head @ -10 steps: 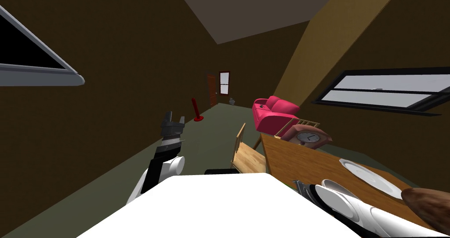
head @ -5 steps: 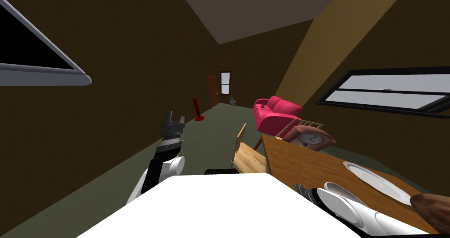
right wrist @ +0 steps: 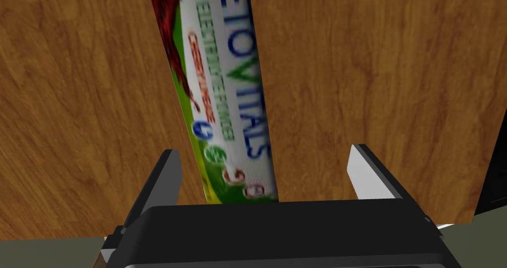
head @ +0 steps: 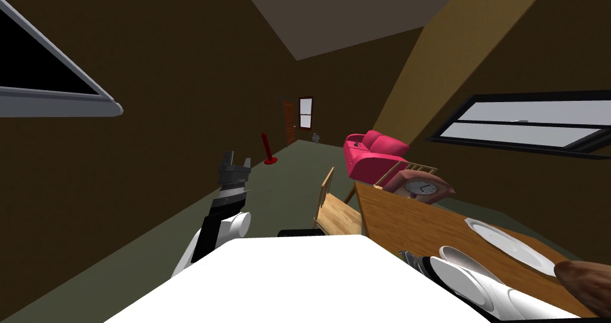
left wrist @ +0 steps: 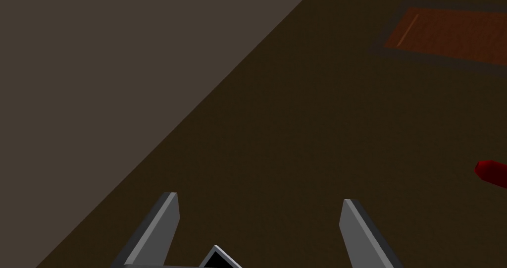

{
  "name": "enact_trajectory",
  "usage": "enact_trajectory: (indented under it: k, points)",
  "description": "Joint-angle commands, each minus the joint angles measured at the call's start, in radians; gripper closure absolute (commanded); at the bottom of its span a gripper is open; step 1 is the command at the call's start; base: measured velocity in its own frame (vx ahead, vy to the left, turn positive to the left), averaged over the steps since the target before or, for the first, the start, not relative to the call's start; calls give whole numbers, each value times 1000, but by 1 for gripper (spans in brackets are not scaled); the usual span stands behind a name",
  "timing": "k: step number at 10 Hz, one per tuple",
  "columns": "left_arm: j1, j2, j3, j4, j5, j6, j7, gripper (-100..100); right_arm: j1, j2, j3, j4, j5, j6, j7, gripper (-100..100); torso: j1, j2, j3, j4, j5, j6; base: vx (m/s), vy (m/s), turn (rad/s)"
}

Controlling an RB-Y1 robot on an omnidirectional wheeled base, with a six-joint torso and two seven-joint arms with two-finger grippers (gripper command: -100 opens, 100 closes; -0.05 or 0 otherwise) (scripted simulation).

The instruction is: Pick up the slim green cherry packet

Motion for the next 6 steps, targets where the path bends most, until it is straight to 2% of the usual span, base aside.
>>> enact_trajectory:
  k: [1, 3, 4, 6]
  points:
    - [0, 0, 0, 0, 0, 0, 0, 0, 0, 0, 0, 0, 0, 0, 0, -100, 0, 0, 0, 0, 0, 0, -4, -9, 25]
    - [0, 0, 0, 0, 0, 0, 0, 0, 0, 0, 0, 0, 0, 0, 0, -100, -1, 0, 0, 0, 0, 0, 0, 0, -1]
    - [0, 0, 0, 0, 0, 0, 0, 0, 0, 5, 16, -28, 16, -14, 5, -100, 0, 0, 0, 0, 0, 0, -16, -67, 88]
    - [0, 0, 0, 0, 0, 0, 0, 0, 1, 9, 27, -46, 26, -23, 8, -100, -8, 1, 1, 0, -2, 0, -12, -120, 71]
